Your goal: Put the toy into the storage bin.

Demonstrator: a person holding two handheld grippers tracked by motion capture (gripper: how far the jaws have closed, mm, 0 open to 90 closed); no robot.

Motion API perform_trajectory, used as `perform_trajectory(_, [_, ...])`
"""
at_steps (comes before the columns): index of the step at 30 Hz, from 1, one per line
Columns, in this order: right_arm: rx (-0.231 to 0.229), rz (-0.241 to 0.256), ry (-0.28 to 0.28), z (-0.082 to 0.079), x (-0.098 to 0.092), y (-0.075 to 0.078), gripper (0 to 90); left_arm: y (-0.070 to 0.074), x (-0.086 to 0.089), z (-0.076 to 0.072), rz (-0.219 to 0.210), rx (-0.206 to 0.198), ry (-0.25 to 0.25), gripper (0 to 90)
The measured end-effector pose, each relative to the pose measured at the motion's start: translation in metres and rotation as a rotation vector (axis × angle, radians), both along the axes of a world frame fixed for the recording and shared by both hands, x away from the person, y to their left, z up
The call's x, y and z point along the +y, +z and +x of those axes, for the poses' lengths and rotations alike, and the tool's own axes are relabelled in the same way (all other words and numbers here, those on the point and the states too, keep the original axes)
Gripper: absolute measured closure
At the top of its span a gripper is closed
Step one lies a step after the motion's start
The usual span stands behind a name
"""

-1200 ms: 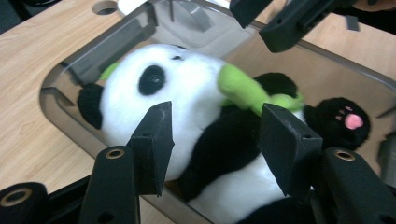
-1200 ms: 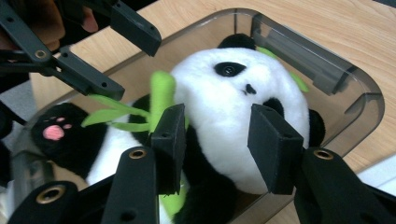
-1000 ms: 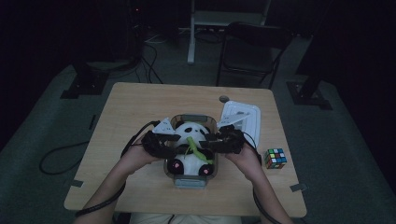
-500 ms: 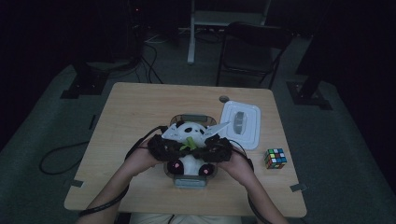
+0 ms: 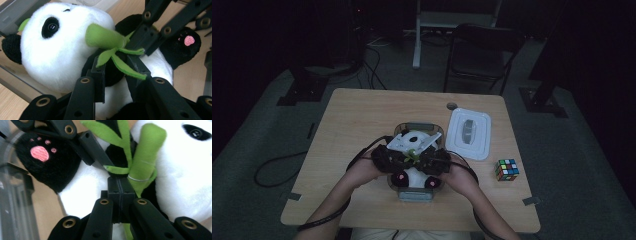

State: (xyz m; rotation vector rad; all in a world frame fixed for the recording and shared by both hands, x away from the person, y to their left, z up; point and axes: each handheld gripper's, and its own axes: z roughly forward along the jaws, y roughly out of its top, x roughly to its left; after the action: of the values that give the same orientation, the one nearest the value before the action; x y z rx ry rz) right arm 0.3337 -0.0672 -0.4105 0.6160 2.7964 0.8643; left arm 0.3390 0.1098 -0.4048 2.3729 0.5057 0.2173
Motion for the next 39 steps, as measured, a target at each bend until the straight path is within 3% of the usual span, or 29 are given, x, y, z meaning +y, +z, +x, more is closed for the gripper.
perform_trajectory(3, [-0.046, -0.093, 0.007, -0.002, 0.016, -0.008, 90.0, -0.001, -0.002, 0.000, 0.014, -0.007, 0.005, 69.6])
perform_trajectory(7, [-0.007, -0.048, 0.008, 0.002, 0.012, -0.006, 90.0, -0.001, 0.001, 0.001, -0.001, -0.002, 0.004, 69.3])
perform_trajectory(11, [-0.018, -0.060, 0.011, 0.001, 0.013, -0.005, 90.0, 0.000, 0.002, 0.000, -0.003, -0.006, 0.005, 67.0])
perform_trajectory(12, [-0.015, -0.049, 0.012, 0.001, 0.012, -0.004, 90.0, 0.003, 0.003, -0.001, -0.008, -0.013, 0.000, 67.0])
perform_trajectory(13, [0.000, -0.005, 0.009, 0.001, 0.005, 0.001, 86.5, 0.004, 0.004, -0.002, -0.020, -0.012, 0.003, 64.2])
perform_trajectory(16, [0.053, 0.095, 0.017, 0.000, -0.008, 0.009, 71.7, 0.006, 0.008, -0.003, -0.042, -0.012, 0.013, 58.1])
perform_trajectory(20, [0.072, 0.189, 0.005, -0.002, -0.025, 0.014, 55.6, 0.007, 0.013, -0.002, -0.069, -0.004, 0.023, 47.6])
perform_trajectory(23, [0.044, 0.241, -0.026, -0.003, -0.040, 0.019, 40.2, 0.011, 0.017, -0.003, -0.108, -0.007, 0.020, 39.6])
perform_trajectory(27, [-0.017, 0.312, -0.124, -0.002, -0.063, 0.024, 24.7, 0.016, 0.024, -0.004, -0.141, -0.012, 0.017, 28.5])
perform_trajectory(31, [-0.042, 0.355, -0.215, -0.001, -0.086, 0.024, 21.7, 0.018, 0.030, -0.004, -0.150, -0.033, 0.049, 21.3])
perform_trajectory(37, [-0.062, 0.372, -0.286, -0.005, -0.112, 0.020, 15.9, 0.016, 0.039, -0.002, -0.153, -0.059, 0.106, 9.8])
perform_trajectory(39, [-0.089, 0.385, -0.318, -0.007, -0.120, 0.019, 13.4, 0.016, 0.042, -0.002, -0.150, -0.056, 0.112, 4.5])
